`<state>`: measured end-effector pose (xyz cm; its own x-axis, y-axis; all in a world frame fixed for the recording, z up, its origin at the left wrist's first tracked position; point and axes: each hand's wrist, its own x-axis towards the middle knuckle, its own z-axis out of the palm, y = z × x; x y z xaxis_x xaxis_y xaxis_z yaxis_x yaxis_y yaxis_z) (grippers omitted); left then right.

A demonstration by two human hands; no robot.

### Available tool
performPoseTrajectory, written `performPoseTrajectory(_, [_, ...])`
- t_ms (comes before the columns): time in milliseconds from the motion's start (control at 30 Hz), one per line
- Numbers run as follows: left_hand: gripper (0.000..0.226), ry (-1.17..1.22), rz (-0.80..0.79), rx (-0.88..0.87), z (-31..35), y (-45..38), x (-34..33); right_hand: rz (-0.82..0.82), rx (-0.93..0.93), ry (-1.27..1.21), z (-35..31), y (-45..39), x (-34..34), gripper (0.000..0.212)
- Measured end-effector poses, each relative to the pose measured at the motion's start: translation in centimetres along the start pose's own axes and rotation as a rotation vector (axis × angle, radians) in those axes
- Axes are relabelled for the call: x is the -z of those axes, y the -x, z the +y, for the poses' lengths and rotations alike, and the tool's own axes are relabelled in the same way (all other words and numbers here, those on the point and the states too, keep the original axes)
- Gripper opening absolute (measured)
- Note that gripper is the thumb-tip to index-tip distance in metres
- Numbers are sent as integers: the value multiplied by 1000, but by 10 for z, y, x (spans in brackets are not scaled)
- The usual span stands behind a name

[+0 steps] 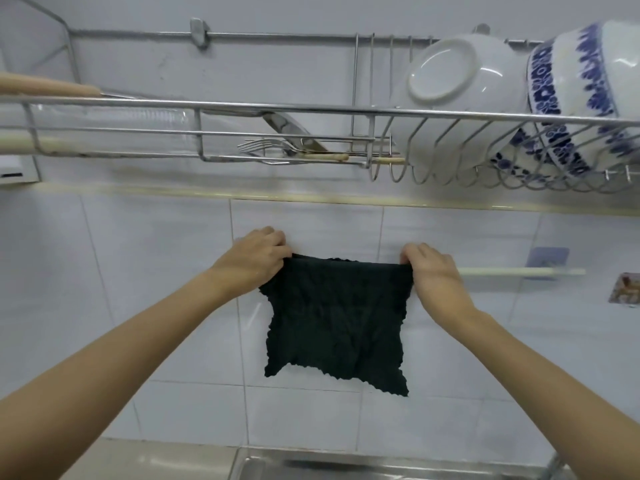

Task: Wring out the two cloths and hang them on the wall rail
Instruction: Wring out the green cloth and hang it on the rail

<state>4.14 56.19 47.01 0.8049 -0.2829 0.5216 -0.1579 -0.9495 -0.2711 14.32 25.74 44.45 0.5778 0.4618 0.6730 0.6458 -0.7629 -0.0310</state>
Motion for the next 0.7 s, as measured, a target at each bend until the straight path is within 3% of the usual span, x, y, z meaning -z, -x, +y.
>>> performPoseTrajectory(67, [27, 136, -109, 123, 1, -1, 5, -7, -8, -54, -1, 5, 3, 32])
performPoseTrajectory(133, [20, 248, -170, 190, -1, 0, 10, -41, 14, -144, -3, 8, 9, 14])
performPoseTrajectory(267, [15, 282, -328, 183, -8, -3, 18, -264, -46, -214, 4, 2, 18, 12])
performPoseTrajectory(333, [9, 256, -304, 118, -11, -3, 24, -294, -86, -319, 7, -5, 19, 6])
performPoseTrajectory(433, [11, 182, -240, 53, -15, -4, 33, -202, -102, -327, 6, -13, 19, 14])
performPoseTrajectory(600, [6, -340, -33, 22, -1, -11, 28, 46, -50, 31, -7, -14, 13, 8])
performPoseTrajectory(700, [5, -296, -3, 30, 8, -13, 21, 5, 58, 80, -13, -14, 13, 25])
